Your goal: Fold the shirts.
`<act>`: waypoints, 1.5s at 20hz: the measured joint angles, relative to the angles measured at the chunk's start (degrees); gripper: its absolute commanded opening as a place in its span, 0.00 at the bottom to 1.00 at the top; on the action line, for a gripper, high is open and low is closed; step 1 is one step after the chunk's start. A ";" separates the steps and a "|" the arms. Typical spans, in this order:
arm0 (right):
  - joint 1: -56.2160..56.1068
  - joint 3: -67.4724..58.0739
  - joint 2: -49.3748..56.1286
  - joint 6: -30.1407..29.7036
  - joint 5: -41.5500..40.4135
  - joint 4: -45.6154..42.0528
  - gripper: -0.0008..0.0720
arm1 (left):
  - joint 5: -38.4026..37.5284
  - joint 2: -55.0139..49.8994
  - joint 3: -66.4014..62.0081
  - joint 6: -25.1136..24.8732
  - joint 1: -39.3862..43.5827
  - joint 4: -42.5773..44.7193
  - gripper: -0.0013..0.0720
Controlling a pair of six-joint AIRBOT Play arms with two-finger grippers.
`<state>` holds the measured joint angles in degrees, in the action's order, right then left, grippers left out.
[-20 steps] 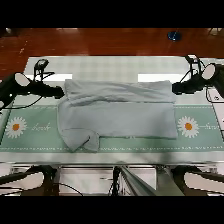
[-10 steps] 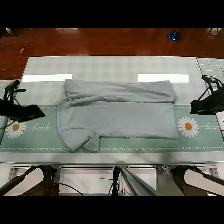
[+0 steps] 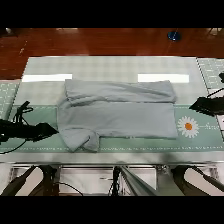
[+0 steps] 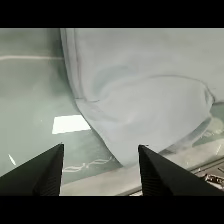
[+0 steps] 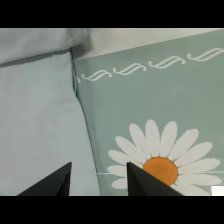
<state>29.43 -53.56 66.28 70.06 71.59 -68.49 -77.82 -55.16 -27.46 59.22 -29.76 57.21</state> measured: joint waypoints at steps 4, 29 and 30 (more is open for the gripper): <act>0.35 0.22 -0.28 -0.33 1.29 0.76 0.61 | 0.57 -3.02 1.01 -0.35 3.21 1.14 0.76; 6.38 17.11 -0.46 -1.16 7.13 2.97 0.80 | 10.86 -13.75 1.22 -2.84 12.83 -3.50 0.06; 6.54 18.32 -0.46 -1.40 6.29 4.09 0.79 | 10.88 -13.75 1.16 -2.91 12.83 -3.48 0.06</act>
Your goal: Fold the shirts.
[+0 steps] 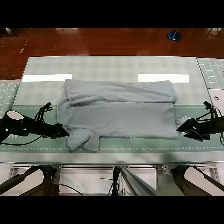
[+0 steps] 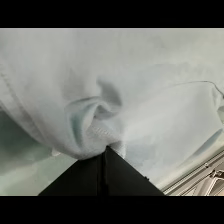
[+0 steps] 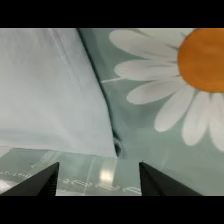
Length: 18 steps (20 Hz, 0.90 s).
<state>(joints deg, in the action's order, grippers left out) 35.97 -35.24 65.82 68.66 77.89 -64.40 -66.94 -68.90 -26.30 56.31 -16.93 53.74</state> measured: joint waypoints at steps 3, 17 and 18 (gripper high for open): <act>0.20 3.45 0.00 -0.42 -3.39 3.32 0.67 | 0.07 0.00 -0.07 -0.31 0.00 0.09 0.06; -1.44 -2.56 -10.86 -8.04 -10.29 29.31 0.04 | -2.19 5.64 -16.55 -4.31 0.20 -17.03 0.06; -2.86 -4.66 -11.47 -8.02 -12.31 30.08 0.04 | -1.70 5.73 -19.19 -4.44 0.33 -18.18 0.06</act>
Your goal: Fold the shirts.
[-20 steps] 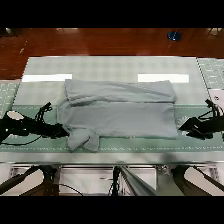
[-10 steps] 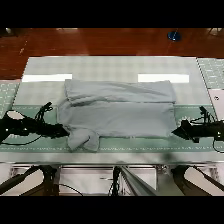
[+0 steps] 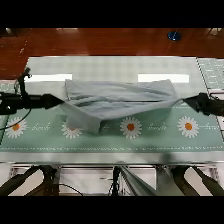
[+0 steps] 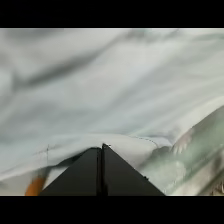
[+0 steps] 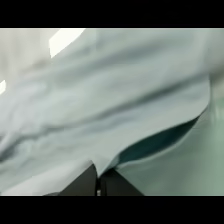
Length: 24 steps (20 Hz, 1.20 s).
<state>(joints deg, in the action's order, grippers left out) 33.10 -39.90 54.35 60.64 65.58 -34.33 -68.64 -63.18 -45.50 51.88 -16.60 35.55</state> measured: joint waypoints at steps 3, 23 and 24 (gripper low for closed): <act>-5.31 -4.66 0.74 0.04 -7.15 1.20 0.04 | 3.15 -1.60 -6.86 -0.07 0.39 -2.62 0.06; -21.97 -18.80 31.43 0.50 -40.57 0.85 0.04 | 10.91 -29.35 -21.18 -0.46 1.55 -4.76 0.06; -22.03 -18.99 32.35 0.50 -40.83 0.83 0.04 | 11.47 -30.18 -21.33 -0.44 1.81 -4.90 0.06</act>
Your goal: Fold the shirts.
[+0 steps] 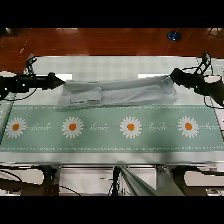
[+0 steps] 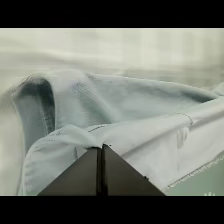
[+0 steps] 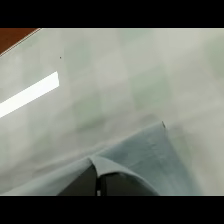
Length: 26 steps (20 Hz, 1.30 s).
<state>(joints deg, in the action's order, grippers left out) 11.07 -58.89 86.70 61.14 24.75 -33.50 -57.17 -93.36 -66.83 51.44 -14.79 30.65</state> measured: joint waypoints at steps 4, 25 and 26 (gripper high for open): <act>-0.17 -0.35 2.97 0.00 1.97 -1.20 0.04 | 0.33 -2.86 -0.33 -0.02 0.92 -0.22 0.06; 15.80 -7.74 0.61 4.02 28.52 -11.67 0.83 | -22.18 4.02 -6.60 6.01 -9.14 -1.95 0.51; 16.17 -7.85 1.60 3.69 30.67 -11.52 0.83 | -22.16 4.26 -6.64 6.08 -8.33 -1.95 0.51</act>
<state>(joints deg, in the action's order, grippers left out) 27.24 -66.74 88.29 64.84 55.42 -45.01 -79.33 -89.10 -73.47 57.52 -23.11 28.71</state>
